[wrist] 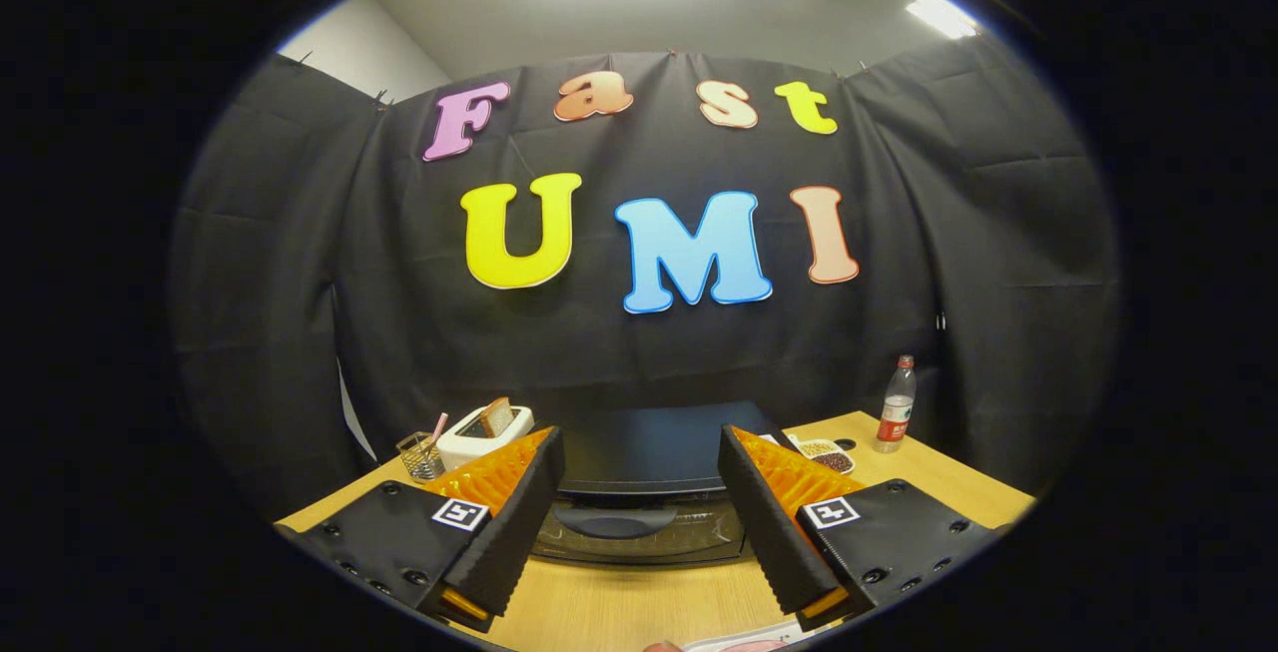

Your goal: Open the toaster oven, put the food inside, and close the toaster oven door.

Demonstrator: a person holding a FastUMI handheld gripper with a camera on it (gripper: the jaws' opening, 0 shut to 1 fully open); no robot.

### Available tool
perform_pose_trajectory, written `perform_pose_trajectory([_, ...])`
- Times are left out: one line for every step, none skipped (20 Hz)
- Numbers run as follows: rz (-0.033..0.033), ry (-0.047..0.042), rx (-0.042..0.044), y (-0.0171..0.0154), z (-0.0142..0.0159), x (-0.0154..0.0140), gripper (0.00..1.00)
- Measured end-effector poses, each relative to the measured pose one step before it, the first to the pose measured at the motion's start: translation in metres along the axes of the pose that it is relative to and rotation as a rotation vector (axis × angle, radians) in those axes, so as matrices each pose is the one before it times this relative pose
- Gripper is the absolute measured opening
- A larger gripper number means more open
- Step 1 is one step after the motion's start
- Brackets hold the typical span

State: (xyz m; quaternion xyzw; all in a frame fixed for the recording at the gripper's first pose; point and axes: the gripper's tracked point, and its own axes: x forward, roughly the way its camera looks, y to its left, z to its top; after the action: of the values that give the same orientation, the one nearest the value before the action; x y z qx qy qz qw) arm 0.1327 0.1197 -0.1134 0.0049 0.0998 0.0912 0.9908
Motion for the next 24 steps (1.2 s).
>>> perform_pose_trajectory([0.00017,0.01481,-0.00035,0.00143,-0.00644,0.00736,0.98])
perform_pose_trajectory([0.00139,0.01528,0.00035,0.00203,-0.00663,0.00888,0.98])
perform_pose_trajectory([-0.00324,0.01092,-0.00042,0.00109,-0.00611,0.00642,0.98])
perform_pose_trajectory([-0.01025,0.01206,-0.00670,-0.00137,-0.00660,0.00748,0.98])
perform_pose_trajectory([-0.00774,0.01383,-0.00777,0.00007,-0.00756,0.00729,0.99])
perform_pose_trajectory([0.00060,0.02026,-0.00177,0.00200,-0.00777,0.00691,0.98])
perform_pose_trajectory([0.00282,0.02162,0.00310,0.00250,-0.00815,0.00642,0.98])
perform_pose_trajectory([-0.00115,0.01975,0.00509,0.00058,-0.00793,0.00598,0.99])
perform_pose_trajectory([-0.00169,0.01849,0.00618,0.00124,-0.00632,0.00560,0.99])
perform_pose_trajectory([-0.00371,0.01568,0.00444,0.00023,-0.00639,0.00515,0.98])
perform_pose_trajectory([-0.00019,0.01390,0.00268,0.00052,-0.00515,0.00465,0.98])
perform_pose_trajectory([0.00002,0.01426,-0.00054,0.00128,-0.00503,0.00473,0.99])
perform_pose_trajectory([0.00049,0.01019,-0.00135,0.00084,-0.00407,0.00423,0.99])
perform_pose_trajectory([-0.00160,0.01028,-0.00270,0.00030,-0.00384,0.00373,0.98])
perform_pose_trajectory([-0.00281,0.00662,-0.00221,-0.00035,-0.00364,0.00372,0.99])
perform_pose_trajectory([-0.00327,0.01195,-0.00211,-0.00023,-0.00415,0.00431,0.99])
perform_pose_trajectory([-0.00632,-0.00554,-0.00559,-0.00005,-0.00053,0.00108,0.99])
perform_pose_trajectory([-0.00685,-0.00752,-0.00448,0.00019,-0.00025,0.00139,0.99])
perform_pose_trajectory([-0.00768,0.00412,-0.00462,-0.00040,-0.00187,-0.00043,0.99])
perform_pose_trajectory([-0.00582,-0.00210,-0.01138,0.00084,0.00096,-0.00156,0.99])
perform_pose_trajectory([-0.00314,0.00068,-0.01175,-0.00040,-0.00319,-0.00171,0.99])
perform_pose_trajectory([0.00018,-0.00145,-0.00508,-0.00061,-0.00112,-0.00368,0.99])
perform_pose_trajectory([0.00103,-0.00108,0.00485,-0.00040,-0.00289,-0.00401,0.99])
perform_pose_trajectory([0.00183,0.00457,0.00955,-0.00059,-0.00264,-0.00475,0.99])
